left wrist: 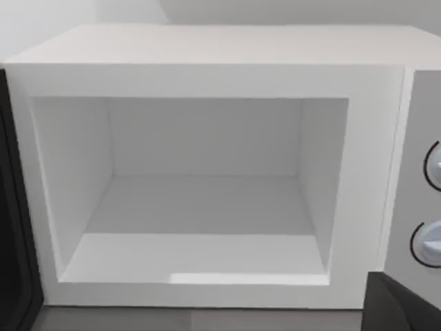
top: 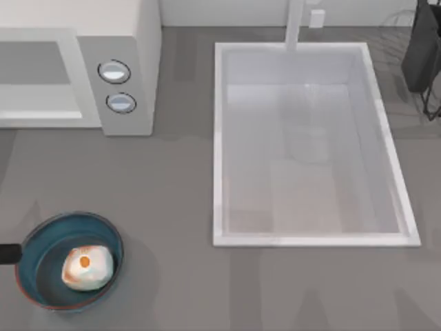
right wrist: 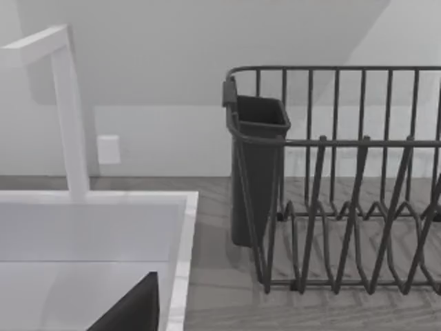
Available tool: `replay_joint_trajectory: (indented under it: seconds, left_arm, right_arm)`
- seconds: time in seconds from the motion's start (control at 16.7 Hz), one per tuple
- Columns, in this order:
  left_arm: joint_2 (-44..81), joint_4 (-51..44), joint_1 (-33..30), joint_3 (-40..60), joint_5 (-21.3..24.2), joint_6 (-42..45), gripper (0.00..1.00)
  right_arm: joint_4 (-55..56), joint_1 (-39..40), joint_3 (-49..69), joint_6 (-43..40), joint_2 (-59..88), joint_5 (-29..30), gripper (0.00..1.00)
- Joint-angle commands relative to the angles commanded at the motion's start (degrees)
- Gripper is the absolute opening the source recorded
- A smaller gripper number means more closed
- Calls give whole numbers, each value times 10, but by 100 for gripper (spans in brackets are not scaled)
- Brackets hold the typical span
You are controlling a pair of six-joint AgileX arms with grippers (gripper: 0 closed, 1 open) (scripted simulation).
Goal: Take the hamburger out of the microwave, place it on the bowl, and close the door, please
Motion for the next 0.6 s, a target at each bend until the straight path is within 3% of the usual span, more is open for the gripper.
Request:
replay_joint_trajectory:
  seconds: [0.36, 0.6]
  left_arm:
    - [15, -3, 116, 18, 116, 0, 0]
    - [18, -3, 136, 21, 136, 0, 0]
  right_arm:
    - [0, 0, 0, 0, 0, 0, 100]
    - [0, 0, 0, 0, 0, 0, 100]
